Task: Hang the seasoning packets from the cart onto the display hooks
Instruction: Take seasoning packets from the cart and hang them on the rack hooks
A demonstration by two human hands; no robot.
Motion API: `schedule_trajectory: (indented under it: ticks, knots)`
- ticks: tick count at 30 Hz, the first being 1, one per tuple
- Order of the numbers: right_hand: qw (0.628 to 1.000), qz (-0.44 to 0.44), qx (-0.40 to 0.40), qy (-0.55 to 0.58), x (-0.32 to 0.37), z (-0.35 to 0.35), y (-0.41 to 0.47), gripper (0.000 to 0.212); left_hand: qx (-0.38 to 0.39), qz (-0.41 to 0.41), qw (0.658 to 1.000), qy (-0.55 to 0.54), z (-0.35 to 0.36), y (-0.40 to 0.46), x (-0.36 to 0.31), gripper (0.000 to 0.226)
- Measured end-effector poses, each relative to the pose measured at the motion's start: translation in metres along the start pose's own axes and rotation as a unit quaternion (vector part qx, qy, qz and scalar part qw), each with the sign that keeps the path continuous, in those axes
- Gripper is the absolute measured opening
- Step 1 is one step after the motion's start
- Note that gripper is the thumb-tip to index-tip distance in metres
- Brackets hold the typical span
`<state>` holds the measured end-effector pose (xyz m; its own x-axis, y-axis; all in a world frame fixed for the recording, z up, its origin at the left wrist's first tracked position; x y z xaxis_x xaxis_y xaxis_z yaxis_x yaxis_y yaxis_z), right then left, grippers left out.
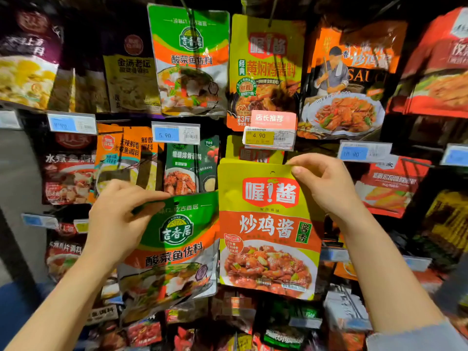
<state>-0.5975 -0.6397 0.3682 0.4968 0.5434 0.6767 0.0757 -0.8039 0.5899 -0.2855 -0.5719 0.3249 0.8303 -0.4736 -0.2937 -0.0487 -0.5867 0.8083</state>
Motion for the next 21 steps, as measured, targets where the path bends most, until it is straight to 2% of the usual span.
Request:
schedule_trajectory:
  ticks: [10,13,21]
  knots:
    - [0.993,0.076,0.011,-0.084,-0.052,-0.007,-0.052,0.027,0.074,-0.022,0.995,-0.068,0.053,-0.023,0.004,0.017]
    - [0.993,0.08,0.011,-0.087,-0.055,-0.009,-0.051,0.026,0.09,-0.036,0.993,-0.066,0.06,-0.027,0.002,0.027]
    - [0.997,0.069,0.027,-0.038,-0.051,0.005,-0.025,0.026,0.061,-0.057,0.995,-0.046,0.045,-0.022,0.013,0.027]
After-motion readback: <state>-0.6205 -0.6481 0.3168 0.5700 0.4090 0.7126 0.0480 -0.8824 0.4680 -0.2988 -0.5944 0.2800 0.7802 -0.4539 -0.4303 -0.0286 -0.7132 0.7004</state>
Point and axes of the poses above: each hand's wrist, its own y-axis towards the middle knuckle, its own z-axis out of the palm, x = y × z, the point moved 7 cm from there along y, towards the middle knuckle, and after that the axes turned 3 degrees about -y, right-handed, at the moved point
